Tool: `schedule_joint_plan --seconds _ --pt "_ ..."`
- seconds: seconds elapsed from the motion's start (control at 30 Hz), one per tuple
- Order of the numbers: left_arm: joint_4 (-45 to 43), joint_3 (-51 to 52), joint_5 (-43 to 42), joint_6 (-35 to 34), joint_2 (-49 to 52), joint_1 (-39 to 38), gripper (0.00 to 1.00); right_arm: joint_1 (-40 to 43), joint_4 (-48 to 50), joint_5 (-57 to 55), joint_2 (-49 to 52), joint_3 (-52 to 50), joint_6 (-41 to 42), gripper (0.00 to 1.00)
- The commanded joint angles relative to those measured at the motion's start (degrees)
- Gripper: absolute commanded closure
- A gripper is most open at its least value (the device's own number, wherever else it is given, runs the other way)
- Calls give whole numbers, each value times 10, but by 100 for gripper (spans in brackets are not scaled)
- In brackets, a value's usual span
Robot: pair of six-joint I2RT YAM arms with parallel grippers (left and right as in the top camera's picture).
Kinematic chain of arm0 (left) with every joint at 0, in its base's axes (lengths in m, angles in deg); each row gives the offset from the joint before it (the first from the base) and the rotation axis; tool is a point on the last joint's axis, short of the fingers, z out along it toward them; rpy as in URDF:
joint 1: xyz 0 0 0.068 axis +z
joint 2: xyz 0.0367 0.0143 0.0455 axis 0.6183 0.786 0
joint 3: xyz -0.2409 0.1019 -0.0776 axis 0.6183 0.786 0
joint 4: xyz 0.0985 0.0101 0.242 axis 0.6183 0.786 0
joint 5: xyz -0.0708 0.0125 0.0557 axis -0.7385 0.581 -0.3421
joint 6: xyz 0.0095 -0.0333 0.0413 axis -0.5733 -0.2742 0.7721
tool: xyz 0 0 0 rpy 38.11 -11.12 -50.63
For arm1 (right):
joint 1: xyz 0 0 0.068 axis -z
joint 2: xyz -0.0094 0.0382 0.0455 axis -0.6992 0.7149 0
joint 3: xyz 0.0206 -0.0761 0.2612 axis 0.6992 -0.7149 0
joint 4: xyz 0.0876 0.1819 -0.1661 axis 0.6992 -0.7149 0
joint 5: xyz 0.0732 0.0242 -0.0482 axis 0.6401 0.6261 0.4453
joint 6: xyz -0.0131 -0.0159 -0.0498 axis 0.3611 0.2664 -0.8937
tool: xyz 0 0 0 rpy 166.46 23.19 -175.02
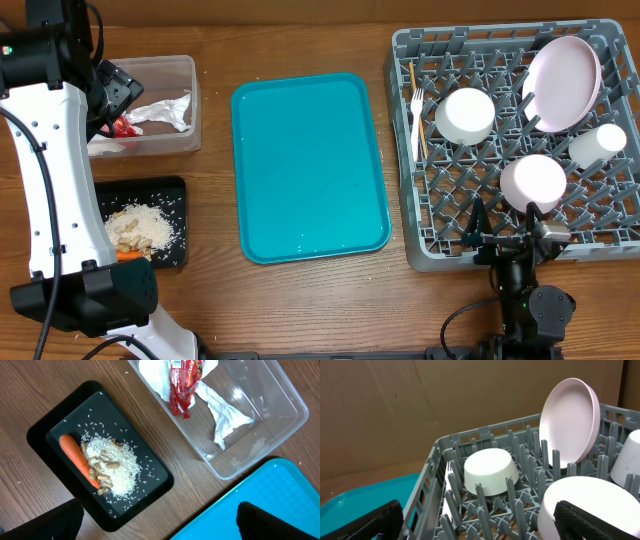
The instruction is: Sort waste into correct bins and load items into the dishwasher rack
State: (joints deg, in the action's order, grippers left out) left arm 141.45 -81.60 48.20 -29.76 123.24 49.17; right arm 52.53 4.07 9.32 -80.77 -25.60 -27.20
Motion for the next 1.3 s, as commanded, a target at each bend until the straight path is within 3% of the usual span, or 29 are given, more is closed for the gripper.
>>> schedule_joint_plan --seconds 0.0,0.63,0.7,0.9,1.1,1.27 --pt "0 -2 2 -4 3 2 0 2 3 3 -7 -6 6 0" --pt "0 -2 3 -3 3 2 0 2 3 3 -7 -6 6 0" --pt "2 -2 47 17 3 3 0 2 3 3 -7 -6 6 0" --pt "45 16 53 39 1 -21 0 2 3 3 -7 -6 6 0" --pt "-76 125 47 143 -44 -100 0 2 3 3 -7 -6 6 0" --pt "-315 342 9 231 -184 -166 0 2 3 3 -7 -6 6 0"
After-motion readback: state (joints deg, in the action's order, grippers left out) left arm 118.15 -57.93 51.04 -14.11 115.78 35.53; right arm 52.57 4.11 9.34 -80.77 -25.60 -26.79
